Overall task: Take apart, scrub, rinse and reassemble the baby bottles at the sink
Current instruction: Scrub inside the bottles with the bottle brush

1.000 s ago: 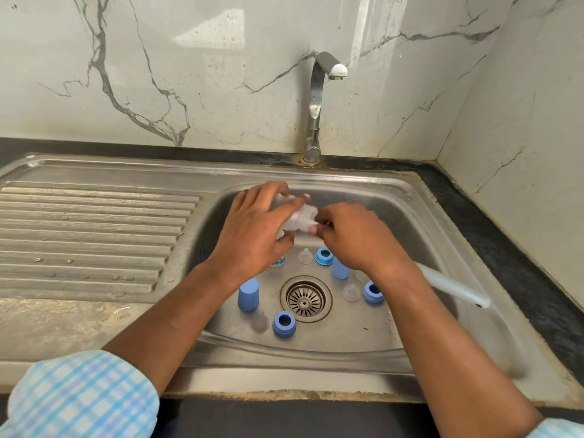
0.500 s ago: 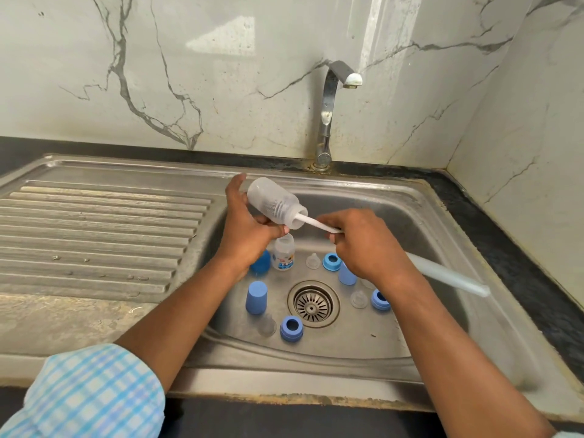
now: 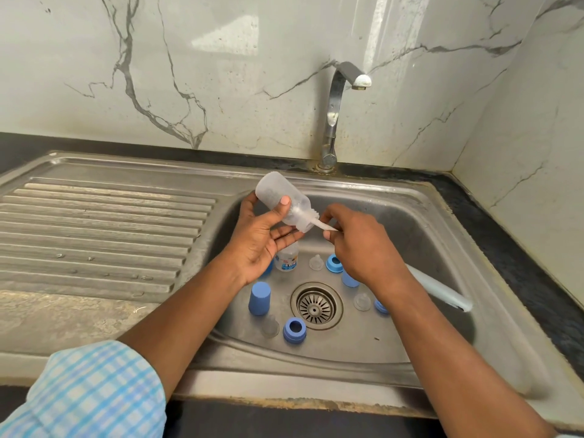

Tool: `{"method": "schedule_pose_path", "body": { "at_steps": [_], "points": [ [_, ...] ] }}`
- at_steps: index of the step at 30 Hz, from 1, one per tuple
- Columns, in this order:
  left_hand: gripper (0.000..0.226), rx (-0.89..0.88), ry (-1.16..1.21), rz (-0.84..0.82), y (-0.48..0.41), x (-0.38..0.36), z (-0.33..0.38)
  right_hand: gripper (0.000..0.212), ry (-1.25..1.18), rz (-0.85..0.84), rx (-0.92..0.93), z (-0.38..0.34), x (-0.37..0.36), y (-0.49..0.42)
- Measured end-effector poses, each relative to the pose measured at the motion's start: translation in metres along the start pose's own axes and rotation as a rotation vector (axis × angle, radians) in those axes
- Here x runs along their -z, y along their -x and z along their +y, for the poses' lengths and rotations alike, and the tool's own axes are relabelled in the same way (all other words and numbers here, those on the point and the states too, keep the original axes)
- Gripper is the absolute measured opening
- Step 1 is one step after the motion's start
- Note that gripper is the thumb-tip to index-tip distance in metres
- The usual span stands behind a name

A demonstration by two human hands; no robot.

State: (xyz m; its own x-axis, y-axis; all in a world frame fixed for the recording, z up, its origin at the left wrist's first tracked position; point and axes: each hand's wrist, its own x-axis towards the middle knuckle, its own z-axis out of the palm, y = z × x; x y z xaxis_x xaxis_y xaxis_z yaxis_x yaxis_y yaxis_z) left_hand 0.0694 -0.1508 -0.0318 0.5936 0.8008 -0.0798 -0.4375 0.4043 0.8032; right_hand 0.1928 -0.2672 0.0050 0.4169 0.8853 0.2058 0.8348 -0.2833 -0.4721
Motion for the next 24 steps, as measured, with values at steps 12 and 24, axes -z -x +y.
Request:
{"method": "schedule_pose_path", "body": {
  "at_steps": [12, 24],
  "points": [
    [0.047, -0.080, 0.149, 0.127, -0.016, 0.019, 0.017, 0.017, -0.142, -0.155, 0.050, 0.003, 0.017, -0.001],
    [0.042, -0.002, 0.279, -0.124, 0.002, 0.000, 0.004, 0.022, -0.207, -0.153, 0.022, -0.002, 0.012, 0.004]
  ]
}}
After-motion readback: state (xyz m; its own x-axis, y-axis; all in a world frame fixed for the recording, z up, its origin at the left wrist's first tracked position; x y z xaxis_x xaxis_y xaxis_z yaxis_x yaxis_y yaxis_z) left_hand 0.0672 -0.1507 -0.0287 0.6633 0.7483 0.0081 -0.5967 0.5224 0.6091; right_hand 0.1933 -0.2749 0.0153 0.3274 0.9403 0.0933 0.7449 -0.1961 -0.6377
